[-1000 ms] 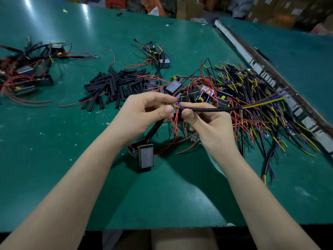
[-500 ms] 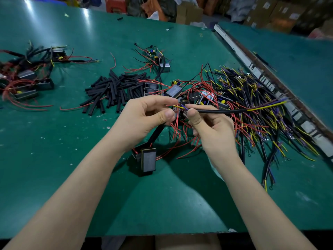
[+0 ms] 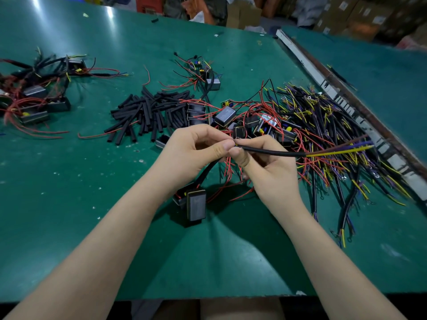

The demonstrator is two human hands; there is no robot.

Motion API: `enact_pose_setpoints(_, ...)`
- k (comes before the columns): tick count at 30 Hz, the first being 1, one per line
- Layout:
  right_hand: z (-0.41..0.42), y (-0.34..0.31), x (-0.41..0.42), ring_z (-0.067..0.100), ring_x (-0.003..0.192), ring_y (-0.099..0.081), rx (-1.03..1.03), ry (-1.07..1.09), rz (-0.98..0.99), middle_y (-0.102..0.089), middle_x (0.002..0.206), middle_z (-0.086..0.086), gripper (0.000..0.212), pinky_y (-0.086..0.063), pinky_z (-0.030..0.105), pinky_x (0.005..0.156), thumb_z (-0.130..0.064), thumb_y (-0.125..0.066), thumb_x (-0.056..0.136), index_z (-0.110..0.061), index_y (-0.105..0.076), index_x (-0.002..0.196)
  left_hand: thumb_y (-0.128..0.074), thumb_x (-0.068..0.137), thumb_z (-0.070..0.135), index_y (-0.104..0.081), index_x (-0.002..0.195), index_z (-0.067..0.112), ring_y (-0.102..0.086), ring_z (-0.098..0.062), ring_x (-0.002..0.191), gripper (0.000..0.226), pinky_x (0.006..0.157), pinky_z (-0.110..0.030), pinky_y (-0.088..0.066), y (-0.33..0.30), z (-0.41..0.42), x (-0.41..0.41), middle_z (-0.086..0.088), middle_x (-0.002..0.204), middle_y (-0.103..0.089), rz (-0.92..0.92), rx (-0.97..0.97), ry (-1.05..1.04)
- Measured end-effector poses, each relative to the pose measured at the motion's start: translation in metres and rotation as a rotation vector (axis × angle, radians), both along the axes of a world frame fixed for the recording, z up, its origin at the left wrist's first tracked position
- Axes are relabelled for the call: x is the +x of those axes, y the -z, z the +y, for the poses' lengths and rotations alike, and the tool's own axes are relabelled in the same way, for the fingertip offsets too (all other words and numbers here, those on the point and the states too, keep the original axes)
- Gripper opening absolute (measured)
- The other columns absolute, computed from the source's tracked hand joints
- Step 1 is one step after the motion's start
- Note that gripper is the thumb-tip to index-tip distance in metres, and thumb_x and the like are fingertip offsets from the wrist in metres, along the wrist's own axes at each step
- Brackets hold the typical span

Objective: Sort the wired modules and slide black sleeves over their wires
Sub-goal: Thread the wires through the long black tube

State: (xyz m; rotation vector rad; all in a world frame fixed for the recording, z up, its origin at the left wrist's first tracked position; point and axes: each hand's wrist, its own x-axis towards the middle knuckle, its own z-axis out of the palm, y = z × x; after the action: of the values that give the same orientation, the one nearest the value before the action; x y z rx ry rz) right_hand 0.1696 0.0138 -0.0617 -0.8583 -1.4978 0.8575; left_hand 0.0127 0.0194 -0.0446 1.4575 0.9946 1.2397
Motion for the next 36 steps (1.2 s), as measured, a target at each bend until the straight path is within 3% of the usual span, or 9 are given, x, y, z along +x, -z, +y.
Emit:
enact_pose_setpoints(4, -0.001, 0.000, 0.000, -0.005, 0.070, -0.060, 0.192, 0.104, -0.114, -0.066, 0.074, -0.015, 0.008, -0.043, 0.010, 0.066, -0.011, -0.069, 0.084, -0.015, -0.065, 0.089, -0.067, 0.082, 0.010, -0.068, 0.083, 0.011, -0.064, -0.007, 0.065, 0.002, 0.071, -0.018, -0.054, 0.001, 0.001, 0.001, 0.002, 0.069, -0.071, -0.055, -0.048, -0.034)
enact_pose_setpoints(9, 0.004, 0.000, 0.008, 0.020, 0.095, -0.057, 0.485, 0.254, -0.383, -0.060, 0.099, 0.010, 0.009, -0.047, 0.032, 0.086, -0.004, -0.067, 0.085, 0.002, -0.069, 0.091, -0.068, 0.082, 0.010, -0.070, 0.082, 0.012, -0.062, -0.007, 0.063, 0.002, 0.069, -0.019, -0.053, 0.000, 0.001, -0.002, 0.001, 0.069, -0.071, 0.020, -0.045, 0.000)
enact_pose_setpoints(12, 0.005, -0.001, 0.012, 0.032, 0.095, -0.062, 0.480, 0.200, -0.390, -0.063, 0.099, 0.004, 0.011, -0.050, 0.047, 0.083, -0.007, -0.065, 0.086, 0.000, -0.068, 0.093, -0.067, 0.085, 0.010, -0.069, 0.083, 0.016, -0.060, -0.004, 0.064, 0.007, 0.070, -0.023, -0.052, 0.000, 0.001, -0.003, 0.003, 0.071, -0.070, 0.133, -0.009, 0.027)
enact_pose_setpoints(16, 0.007, 0.001, 0.014, 0.037, 0.088, -0.062, 0.493, 0.160, -0.453, -0.064, 0.096, -0.004, 0.010, -0.050, 0.052, 0.077, -0.007, -0.063, 0.088, 0.000, -0.067, 0.093, -0.070, 0.084, 0.021, -0.068, 0.077, 0.026, -0.055, -0.003, 0.062, 0.009, 0.068, -0.024, -0.048, 0.000, 0.001, -0.005, 0.008, 0.069, -0.067, 0.382, 0.073, 0.007)
enact_pose_setpoints(20, 0.009, 0.002, 0.014, 0.021, 0.085, -0.063, 0.374, 0.042, -0.443, -0.065, 0.090, 0.005, 0.010, -0.050, 0.037, 0.075, -0.008, -0.058, 0.093, -0.001, -0.064, 0.094, -0.070, 0.084, 0.030, -0.069, 0.074, 0.028, -0.057, -0.011, 0.064, 0.010, 0.067, -0.026, -0.046, -0.001, -0.003, -0.005, 0.007, 0.068, -0.068, 0.588, 0.207, -0.048)
enact_pose_setpoints(23, 0.011, 0.004, 0.016, 0.003, 0.074, -0.056, 0.288, 0.057, -0.469, -0.060, 0.084, -0.008, 0.009, -0.043, 0.019, 0.069, -0.012, -0.055, 0.095, -0.006, -0.061, 0.096, -0.068, 0.086, 0.026, -0.073, 0.084, 0.021, -0.061, -0.012, 0.072, 0.007, 0.074, -0.033, -0.047, -0.001, -0.004, -0.003, 0.003, 0.075, -0.070, 0.660, 0.286, -0.066)
enact_pose_setpoints(27, 0.013, 0.003, 0.018, 0.023, 0.054, -0.045, 0.208, 0.197, -0.481, -0.056, 0.062, 0.007, 0.020, -0.038, 0.023, 0.054, -0.022, -0.048, 0.097, -0.008, -0.062, 0.093, -0.052, 0.084, 0.032, -0.072, 0.093, 0.015, -0.063, -0.027, 0.088, 0.027, 0.077, -0.041, -0.049, 0.001, -0.010, 0.004, -0.004, 0.089, -0.070, 0.915, 0.523, 0.048)
enact_pose_setpoints(32, 0.009, -0.005, 0.016, 0.013, 0.061, -0.053, 0.066, 0.067, -0.311, -0.059, 0.067, -0.012, 0.008, -0.045, 0.031, 0.061, -0.029, -0.055, 0.094, -0.035, -0.059, 0.090, -0.050, 0.082, 0.028, -0.068, 0.089, 0.011, -0.061, -0.024, 0.082, 0.026, 0.074, -0.036, -0.048, -0.001, -0.009, 0.004, -0.002, 0.083, -0.068, 0.802, 0.483, 0.036)
enact_pose_setpoints(36, 0.008, -0.006, 0.016, 0.003, 0.067, -0.057, 0.043, -0.034, -0.258, -0.064, 0.080, -0.020, 0.007, -0.048, 0.025, 0.068, -0.024, -0.055, 0.094, -0.030, -0.057, 0.095, -0.051, 0.083, 0.027, -0.068, 0.089, 0.008, -0.058, -0.021, 0.076, 0.026, 0.072, -0.031, -0.044, -0.002, -0.005, 0.002, -0.002, 0.080, -0.064, 0.752, 0.459, 0.005)
